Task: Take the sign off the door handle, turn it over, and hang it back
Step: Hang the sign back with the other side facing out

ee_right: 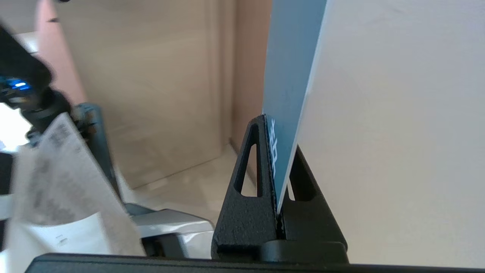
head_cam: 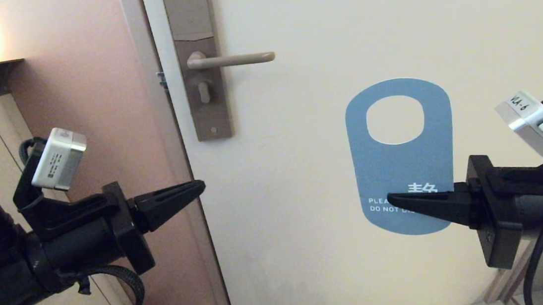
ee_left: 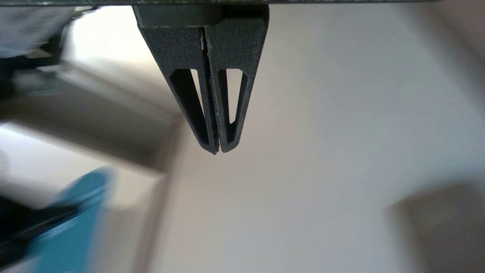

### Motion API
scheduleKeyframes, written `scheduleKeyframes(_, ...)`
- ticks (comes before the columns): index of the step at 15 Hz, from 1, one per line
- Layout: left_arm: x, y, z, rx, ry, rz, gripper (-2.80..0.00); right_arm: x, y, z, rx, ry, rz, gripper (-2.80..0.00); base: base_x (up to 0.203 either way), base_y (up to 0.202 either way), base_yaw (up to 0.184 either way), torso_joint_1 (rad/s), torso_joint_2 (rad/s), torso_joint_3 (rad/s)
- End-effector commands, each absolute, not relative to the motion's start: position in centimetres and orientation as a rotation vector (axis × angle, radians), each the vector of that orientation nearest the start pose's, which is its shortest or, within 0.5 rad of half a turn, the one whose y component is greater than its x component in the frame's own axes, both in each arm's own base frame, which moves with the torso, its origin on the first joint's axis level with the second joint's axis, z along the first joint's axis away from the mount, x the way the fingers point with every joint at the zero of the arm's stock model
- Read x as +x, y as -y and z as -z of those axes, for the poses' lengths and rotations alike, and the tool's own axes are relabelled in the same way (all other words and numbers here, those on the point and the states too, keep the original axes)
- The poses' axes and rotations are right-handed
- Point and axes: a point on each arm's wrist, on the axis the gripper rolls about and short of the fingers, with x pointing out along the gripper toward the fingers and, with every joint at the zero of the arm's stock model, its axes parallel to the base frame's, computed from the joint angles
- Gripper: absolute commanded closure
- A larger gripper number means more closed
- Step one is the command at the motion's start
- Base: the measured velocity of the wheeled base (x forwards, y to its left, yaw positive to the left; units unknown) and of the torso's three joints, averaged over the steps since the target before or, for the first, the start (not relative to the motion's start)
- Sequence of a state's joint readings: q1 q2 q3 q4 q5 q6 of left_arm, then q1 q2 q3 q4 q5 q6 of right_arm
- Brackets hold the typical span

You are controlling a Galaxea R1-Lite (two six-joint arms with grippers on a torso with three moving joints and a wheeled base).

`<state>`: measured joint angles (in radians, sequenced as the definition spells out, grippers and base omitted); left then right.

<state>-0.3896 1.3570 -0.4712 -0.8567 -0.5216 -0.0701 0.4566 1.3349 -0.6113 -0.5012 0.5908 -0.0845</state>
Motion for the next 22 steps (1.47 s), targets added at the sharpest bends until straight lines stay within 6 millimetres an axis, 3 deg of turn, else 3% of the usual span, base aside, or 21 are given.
scheduleKeyframes(1, 17.7, 7.4, -20.7, -0.035, -0.041, 0.829, 0.0, 18.1, -10.2, -21.1, -0.063, -0.185, -1.036, 0.0, 0.0, 0.0, 0.0, 0.0, 0.0, 0.0)
scheduleKeyframes(8, 14.4, 3.1, -19.0, 0.05, -0.088, 0.459, 0.0, 19.6, -10.7, -21.6, -0.048, -0.078, -0.915, 0.0, 0.0, 0.0, 0.0, 0.0, 0.0, 0.0)
scheduleKeyframes(12, 12.0, 1.4, -17.6, 0.05, -0.089, 0.255, 0.0, 20.1, -9.9, -21.6, -0.041, -0.082, -0.853, 0.0, 0.0, 0.0, 0.0, 0.0, 0.0, 0.0)
scheduleKeyframes(19, 8.1, 0.0, -14.5, 0.05, -0.108, 0.031, 0.0, 21.1, -9.6, -21.4, -0.041, -0.078, -0.822, 0.0, 0.0, 0.0, 0.0, 0.0, 0.0, 0.0)
scheduleKeyframes(22, 6.9, 0.0, -13.5, 0.049, -0.104, 0.022, 0.0, 22.4, -9.6, -21.5, -0.042, -0.041, -0.796, 0.0, 0.0, 0.0, 0.0, 0.0, 0.0, 0.0)
